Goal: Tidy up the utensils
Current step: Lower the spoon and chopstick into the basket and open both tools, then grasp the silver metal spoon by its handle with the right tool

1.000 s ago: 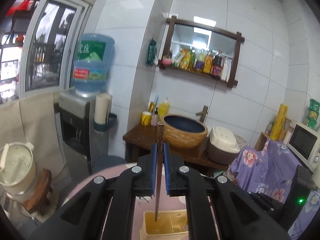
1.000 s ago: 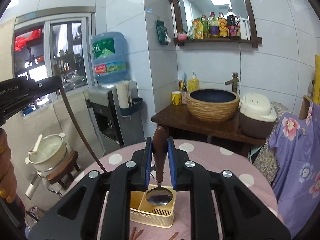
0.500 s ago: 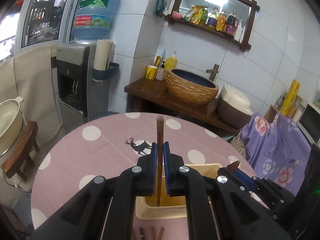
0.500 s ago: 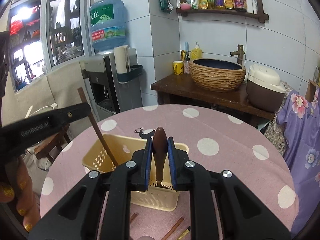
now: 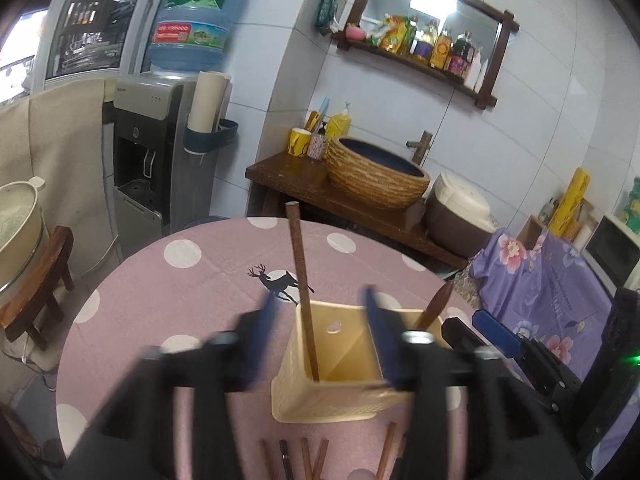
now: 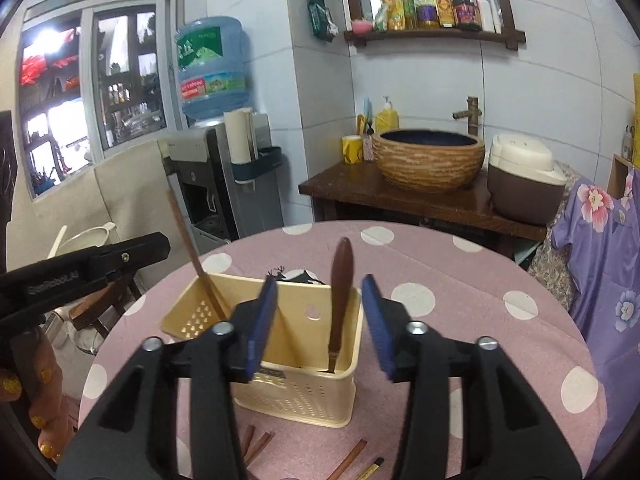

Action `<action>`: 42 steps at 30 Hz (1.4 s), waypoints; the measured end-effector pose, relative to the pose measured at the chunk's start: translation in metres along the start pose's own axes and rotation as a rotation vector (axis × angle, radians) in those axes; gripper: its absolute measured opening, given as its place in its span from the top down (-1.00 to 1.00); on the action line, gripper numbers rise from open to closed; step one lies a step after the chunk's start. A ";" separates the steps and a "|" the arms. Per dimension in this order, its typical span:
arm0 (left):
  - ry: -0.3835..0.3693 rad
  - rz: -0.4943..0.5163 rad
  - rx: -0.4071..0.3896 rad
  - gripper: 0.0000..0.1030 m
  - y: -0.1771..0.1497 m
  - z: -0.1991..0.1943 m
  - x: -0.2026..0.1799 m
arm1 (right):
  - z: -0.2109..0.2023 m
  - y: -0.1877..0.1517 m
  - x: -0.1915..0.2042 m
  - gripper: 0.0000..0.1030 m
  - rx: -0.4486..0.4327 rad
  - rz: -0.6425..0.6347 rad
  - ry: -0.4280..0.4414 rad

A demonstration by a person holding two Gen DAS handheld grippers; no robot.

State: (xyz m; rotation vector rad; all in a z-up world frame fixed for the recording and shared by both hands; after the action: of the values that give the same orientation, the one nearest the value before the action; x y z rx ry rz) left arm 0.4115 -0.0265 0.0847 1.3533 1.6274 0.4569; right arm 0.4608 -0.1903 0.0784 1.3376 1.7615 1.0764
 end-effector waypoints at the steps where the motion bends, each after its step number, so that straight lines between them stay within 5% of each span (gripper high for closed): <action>1: -0.004 -0.003 -0.016 -0.38 -0.002 -0.007 0.003 | -0.007 -0.002 0.002 0.07 -0.004 -0.009 -0.008; 6: 0.044 0.048 -0.021 -0.87 -0.029 -0.036 0.027 | -0.037 -0.030 0.012 -0.17 0.030 -0.047 0.005; 13: 0.144 0.123 0.005 -0.90 -0.089 -0.049 0.076 | -0.054 -0.112 0.038 -0.53 0.144 -0.123 0.023; 21: 0.256 0.181 0.076 -0.90 -0.139 -0.042 0.108 | -0.040 -0.166 0.066 -0.41 0.282 -0.209 0.045; 25: 0.276 0.190 0.081 -0.90 -0.142 -0.049 0.116 | -0.035 -0.172 0.088 -0.19 0.319 -0.243 0.208; 30: 0.244 0.150 0.087 -0.89 -0.142 -0.057 0.119 | -0.011 -0.179 0.101 -0.15 0.400 -0.282 0.319; 42: 0.189 0.125 0.125 -0.89 -0.153 -0.057 0.113 | 0.014 -0.182 0.110 -0.14 0.486 -0.345 0.427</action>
State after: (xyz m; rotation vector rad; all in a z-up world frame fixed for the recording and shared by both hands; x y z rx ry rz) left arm 0.2846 0.0423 -0.0511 1.5497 1.7550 0.5800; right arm 0.3697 -0.1053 -0.0950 1.0460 2.5854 0.8052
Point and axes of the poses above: each gripper's, at about its wrist camera, not at the fingertips, and z roughly the way its jaws point, x to its left, y to its top, the point moved 6 cm from there along z, roughly the way its jaws point, and after that the axes turned 8 degrees about -z, right-handed, at the moved point
